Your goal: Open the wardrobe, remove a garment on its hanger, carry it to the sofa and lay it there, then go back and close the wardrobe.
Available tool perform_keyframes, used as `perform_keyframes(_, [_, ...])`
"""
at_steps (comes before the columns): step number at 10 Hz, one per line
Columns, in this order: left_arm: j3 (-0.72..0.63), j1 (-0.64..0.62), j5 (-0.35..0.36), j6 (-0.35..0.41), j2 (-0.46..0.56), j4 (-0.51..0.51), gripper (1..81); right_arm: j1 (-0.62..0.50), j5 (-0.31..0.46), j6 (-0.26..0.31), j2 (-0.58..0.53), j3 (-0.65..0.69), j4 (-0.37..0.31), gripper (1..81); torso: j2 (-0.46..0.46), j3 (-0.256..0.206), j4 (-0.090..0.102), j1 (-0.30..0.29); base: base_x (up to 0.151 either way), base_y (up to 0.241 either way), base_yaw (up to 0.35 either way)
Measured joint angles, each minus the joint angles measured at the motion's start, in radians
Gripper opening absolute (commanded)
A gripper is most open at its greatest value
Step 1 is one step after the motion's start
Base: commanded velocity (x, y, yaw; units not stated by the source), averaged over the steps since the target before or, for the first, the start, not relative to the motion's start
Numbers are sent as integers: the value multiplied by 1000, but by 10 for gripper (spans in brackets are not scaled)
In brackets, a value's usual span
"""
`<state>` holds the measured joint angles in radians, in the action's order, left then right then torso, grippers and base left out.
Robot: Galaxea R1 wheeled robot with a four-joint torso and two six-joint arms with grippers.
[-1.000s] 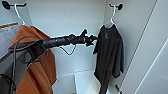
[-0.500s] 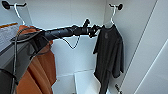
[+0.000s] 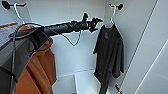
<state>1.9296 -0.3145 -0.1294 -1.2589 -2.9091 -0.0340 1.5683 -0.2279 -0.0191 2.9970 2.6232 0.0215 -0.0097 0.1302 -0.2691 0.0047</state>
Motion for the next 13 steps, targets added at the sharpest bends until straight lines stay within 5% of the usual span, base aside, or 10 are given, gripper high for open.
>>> perform_keyframes(4, [13, 0, 48, -49, -63, 0, 811, 3, 0, 0, 0, 0, 0, 811, 0, 0, -45, 0, 0, 0, 0])
perform_keyframes(13, [121, -22, 79, -49, -183, 34, 811, 6, -1, -1, 10, 1, -1, 811, 0, 0, -45, 0, 0, 0, 0])
